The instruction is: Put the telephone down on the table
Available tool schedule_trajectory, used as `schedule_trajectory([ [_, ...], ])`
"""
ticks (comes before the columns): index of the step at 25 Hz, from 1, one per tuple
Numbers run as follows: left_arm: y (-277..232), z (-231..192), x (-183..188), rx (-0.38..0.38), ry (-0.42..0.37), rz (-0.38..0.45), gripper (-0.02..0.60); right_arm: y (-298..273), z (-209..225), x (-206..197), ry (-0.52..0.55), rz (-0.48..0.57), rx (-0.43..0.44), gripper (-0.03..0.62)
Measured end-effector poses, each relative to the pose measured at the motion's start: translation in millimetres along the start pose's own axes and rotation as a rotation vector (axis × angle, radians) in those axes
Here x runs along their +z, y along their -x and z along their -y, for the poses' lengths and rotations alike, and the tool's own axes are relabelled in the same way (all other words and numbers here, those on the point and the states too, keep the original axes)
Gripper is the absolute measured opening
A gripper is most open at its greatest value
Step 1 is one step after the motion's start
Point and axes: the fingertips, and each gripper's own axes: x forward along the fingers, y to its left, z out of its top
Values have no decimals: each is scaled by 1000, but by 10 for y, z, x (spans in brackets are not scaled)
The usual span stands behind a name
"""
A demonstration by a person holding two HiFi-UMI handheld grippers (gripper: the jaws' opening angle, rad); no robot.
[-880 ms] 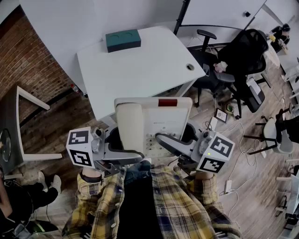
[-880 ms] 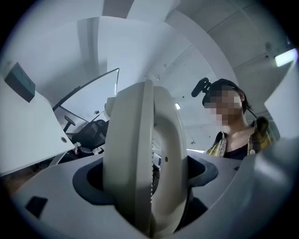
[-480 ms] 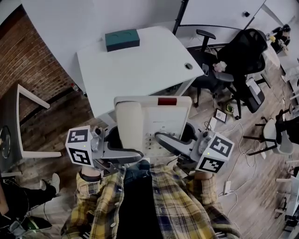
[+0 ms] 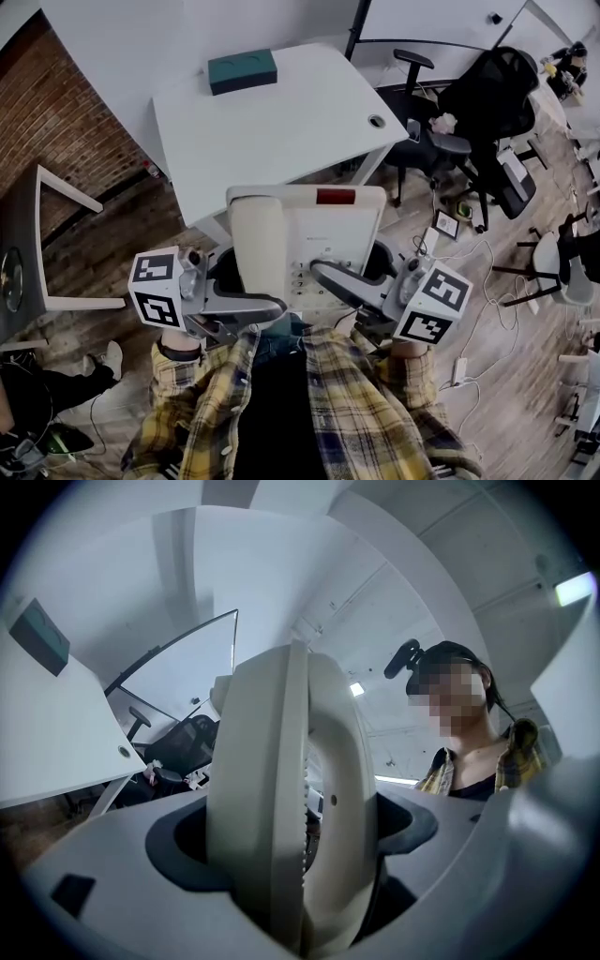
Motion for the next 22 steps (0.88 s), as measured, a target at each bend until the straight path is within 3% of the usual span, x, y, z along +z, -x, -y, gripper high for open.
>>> schedule_trajectory([
  [4, -135, -44, -86, 8, 2, -2, 428, 137, 86, -34, -6, 2, 6, 274],
  [10, -136, -358, 100, 3, 22, 6, 428, -33, 384, 74, -19, -13, -8, 275],
  [22, -30, -1264, 899, -1, 46, 15, 428, -740, 1225, 568, -44, -33, -27, 275],
])
